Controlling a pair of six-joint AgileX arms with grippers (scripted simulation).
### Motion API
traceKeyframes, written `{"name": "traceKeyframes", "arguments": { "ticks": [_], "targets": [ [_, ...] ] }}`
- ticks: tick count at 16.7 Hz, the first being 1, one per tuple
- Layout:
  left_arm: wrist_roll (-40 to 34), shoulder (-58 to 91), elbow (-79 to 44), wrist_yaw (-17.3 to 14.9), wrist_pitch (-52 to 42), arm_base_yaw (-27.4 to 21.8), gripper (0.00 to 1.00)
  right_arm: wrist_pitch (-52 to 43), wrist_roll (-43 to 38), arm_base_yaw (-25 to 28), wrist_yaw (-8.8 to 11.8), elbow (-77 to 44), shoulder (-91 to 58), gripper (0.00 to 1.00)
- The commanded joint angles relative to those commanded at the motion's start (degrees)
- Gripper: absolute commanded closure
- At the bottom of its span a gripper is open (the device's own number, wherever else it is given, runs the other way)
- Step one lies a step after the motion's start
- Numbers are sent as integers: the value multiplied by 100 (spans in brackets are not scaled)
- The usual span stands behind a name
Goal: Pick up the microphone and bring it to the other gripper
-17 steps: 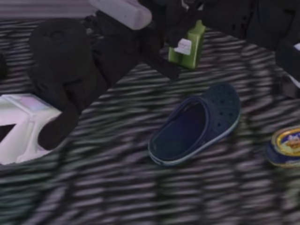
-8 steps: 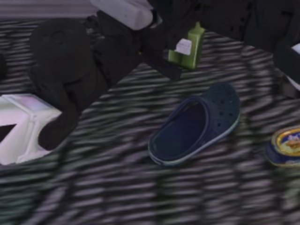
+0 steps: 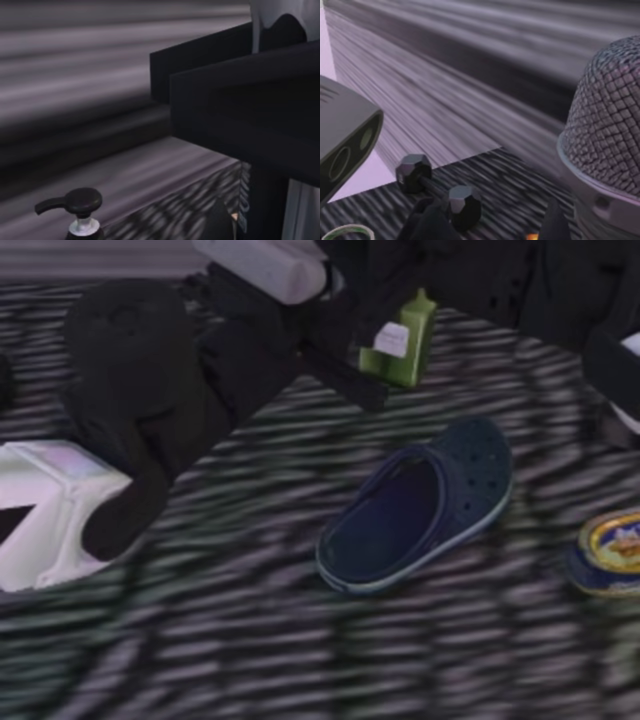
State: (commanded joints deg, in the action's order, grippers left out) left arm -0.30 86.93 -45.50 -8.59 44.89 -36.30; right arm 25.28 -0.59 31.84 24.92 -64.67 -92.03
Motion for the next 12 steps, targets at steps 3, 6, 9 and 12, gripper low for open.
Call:
{"name": "traceKeyframes", "arguments": {
  "ticks": [3, 6, 9, 12],
  "targets": [
    [0, 0, 0, 0, 0, 0, 85, 0, 0, 0, 0, 0, 0, 100],
    [0, 0, 0, 0, 0, 0, 62, 0, 0, 0, 0, 0, 0, 100],
    [0, 0, 0, 0, 0, 0, 40, 0, 0, 0, 0, 0, 0, 100],
    [0, 0, 0, 0, 0, 0, 17, 0, 0, 0, 0, 0, 0, 100]
  ]
}}
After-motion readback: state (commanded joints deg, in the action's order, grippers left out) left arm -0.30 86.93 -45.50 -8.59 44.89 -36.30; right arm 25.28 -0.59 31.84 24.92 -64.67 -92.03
